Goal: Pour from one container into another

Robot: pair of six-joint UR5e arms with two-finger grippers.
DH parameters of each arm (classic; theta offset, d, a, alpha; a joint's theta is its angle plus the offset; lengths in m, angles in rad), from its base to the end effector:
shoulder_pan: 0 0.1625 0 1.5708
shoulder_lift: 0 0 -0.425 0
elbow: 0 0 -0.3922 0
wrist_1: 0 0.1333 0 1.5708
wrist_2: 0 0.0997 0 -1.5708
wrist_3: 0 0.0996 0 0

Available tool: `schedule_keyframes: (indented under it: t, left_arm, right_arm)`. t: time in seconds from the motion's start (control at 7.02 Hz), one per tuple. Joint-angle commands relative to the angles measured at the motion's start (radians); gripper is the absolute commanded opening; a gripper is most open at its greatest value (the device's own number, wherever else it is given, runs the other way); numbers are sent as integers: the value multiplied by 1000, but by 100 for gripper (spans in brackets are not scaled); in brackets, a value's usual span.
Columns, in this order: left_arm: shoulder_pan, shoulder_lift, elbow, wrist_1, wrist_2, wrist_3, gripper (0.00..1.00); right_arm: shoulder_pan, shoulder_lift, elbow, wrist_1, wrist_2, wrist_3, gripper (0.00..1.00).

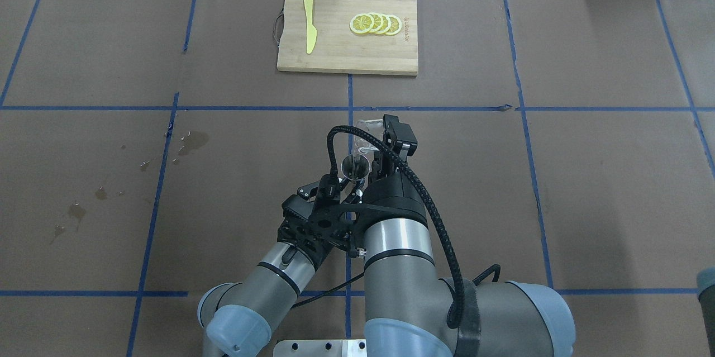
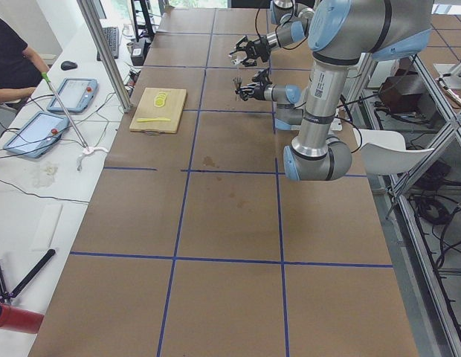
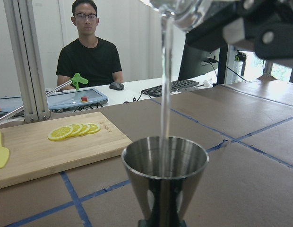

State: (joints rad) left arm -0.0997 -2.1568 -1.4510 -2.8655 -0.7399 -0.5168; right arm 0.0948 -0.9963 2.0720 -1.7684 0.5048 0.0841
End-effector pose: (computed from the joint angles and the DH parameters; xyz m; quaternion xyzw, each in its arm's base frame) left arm 0.6088 -0.2688 0.2297 0.6002 0.4511 -0.0089 0.6605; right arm -0.4948 -0.2685 0.1282 0.5837 0.0695 -0.3341 0.7368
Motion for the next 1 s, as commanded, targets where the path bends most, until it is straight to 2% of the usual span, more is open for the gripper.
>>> schedule_keyframes:
  t: [0.0,0.85]
  left_arm:
    - [0,0,0,0,-1,0,0]
    - [2,0,1,0,-3,0,0]
  right_arm:
    - [-1,2,11,-25,0,-36,0]
    - [2,5,11,-25,-3,-101,0]
